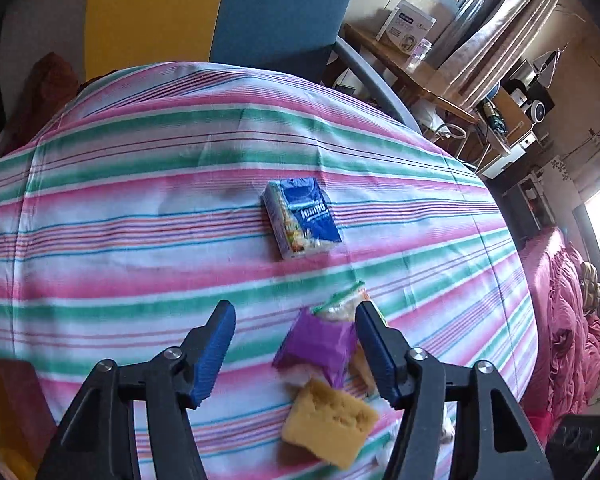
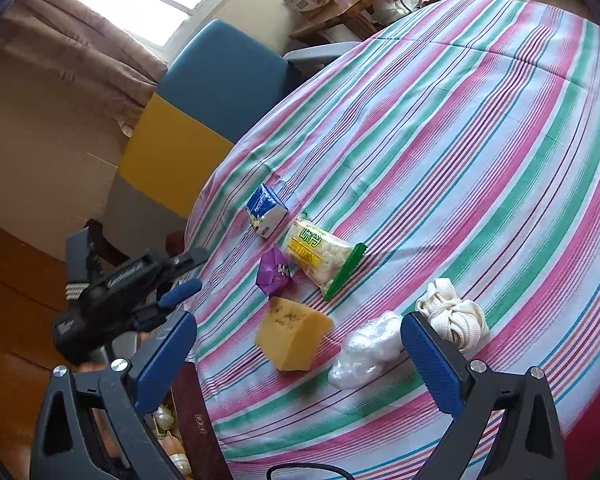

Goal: Organize objects
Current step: 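Grasp the blue Tempo tissue pack with the left tool, then carry the tissue pack toward the tray with the left tool while the right tool grasps the clear plastic bag, then lower the tissue pack into the tray and open the left tool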

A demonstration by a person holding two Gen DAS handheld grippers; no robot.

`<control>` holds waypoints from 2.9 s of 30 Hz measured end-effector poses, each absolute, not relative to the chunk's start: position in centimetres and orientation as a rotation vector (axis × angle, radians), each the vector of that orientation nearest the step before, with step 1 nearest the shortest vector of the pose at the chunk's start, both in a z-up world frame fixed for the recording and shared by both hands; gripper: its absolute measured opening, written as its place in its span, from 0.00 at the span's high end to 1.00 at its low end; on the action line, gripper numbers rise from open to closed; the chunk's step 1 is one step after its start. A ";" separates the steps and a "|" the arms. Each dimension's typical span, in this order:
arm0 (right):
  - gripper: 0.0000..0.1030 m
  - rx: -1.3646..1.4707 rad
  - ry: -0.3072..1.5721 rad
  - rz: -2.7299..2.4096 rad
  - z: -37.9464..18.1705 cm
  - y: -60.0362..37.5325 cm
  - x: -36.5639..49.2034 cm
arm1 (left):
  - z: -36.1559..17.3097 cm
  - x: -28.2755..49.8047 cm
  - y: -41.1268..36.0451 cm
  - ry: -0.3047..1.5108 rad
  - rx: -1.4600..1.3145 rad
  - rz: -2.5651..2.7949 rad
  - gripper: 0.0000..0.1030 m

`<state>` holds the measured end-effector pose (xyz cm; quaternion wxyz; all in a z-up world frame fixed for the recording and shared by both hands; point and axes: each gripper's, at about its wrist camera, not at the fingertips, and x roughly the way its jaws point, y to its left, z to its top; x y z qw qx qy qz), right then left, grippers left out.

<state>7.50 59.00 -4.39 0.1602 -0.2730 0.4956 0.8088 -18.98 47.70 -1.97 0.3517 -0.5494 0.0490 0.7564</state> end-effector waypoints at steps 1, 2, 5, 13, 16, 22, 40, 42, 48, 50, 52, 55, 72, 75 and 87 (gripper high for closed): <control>0.00 -0.779 1.428 2.312 -4.5 59.0 7.5 | -2.4 -19.5 48.7 0.141 -1.428 1.959 0.34; 0.00 -0.779 1.439 2.314 -4.5 59.1 7.4 | -2.8 -20.2 49.8 0.157 -1.433 1.968 0.33; 0.00 -0.781 1.468 2.324 -4.7 59.2 7.3 | -4.1 -21.2 52.6 0.230 -1.442 1.982 0.25; 0.00 -0.768 1.568 2.327 -5.3 59.5 7.0 | -7.7 -24.4 57.5 0.339 -1.514 2.008 0.19; 0.00 -0.766 1.588 2.325 -5.5 59.6 7.0 | -8.5 -25.2 58.1 0.344 -1.528 2.015 0.20; 0.00 -0.763 1.578 2.317 -5.6 59.8 6.8 | -8.9 -24.3 57.4 0.391 -1.493 2.003 0.47; 0.00 -0.656 1.515 2.222 -5.1 61.0 8.8 | 5.4 -11.7 37.1 0.283 -1.150 2.008 0.47; 0.00 -0.643 1.506 2.202 -5.0 61.1 9.1 | 6.5 -9.8 34.8 0.279 -1.108 1.995 0.47; 0.04 -0.685 1.368 2.211 -4.2 60.6 8.9 | 8.0 -5.5 28.1 0.248 -1.036 1.970 0.47; 0.10 -0.721 1.313 2.221 -4.1 60.3 8.5 | 8.2 -4.7 25.8 0.221 -1.020 1.979 0.47; 0.20 -0.778 1.274 2.228 -4.2 60.0 7.8 | 8.2 -4.0 23.6 0.198 -1.008 1.992 0.47; 0.29 -0.913 1.211 2.225 -4.8 59.2 6.4 | 7.8 -3.0 20.7 0.186 -0.999 2.021 0.47; 0.68 -1.417 0.746 2.067 -9.1 56.3 1.7 | 3.1 -2.3 6.5 -0.050 -1.104 2.209 0.47; 0.69 -1.430 0.708 2.067 -9.1 56.1 1.9 | 2.7 -2.6 4.1 -0.126 -1.116 2.266 0.47; 0.69 -1.462 0.633 2.073 -8.6 55.7 1.9 | 1.4 -5.2 2.9 -0.235 -1.214 2.298 0.47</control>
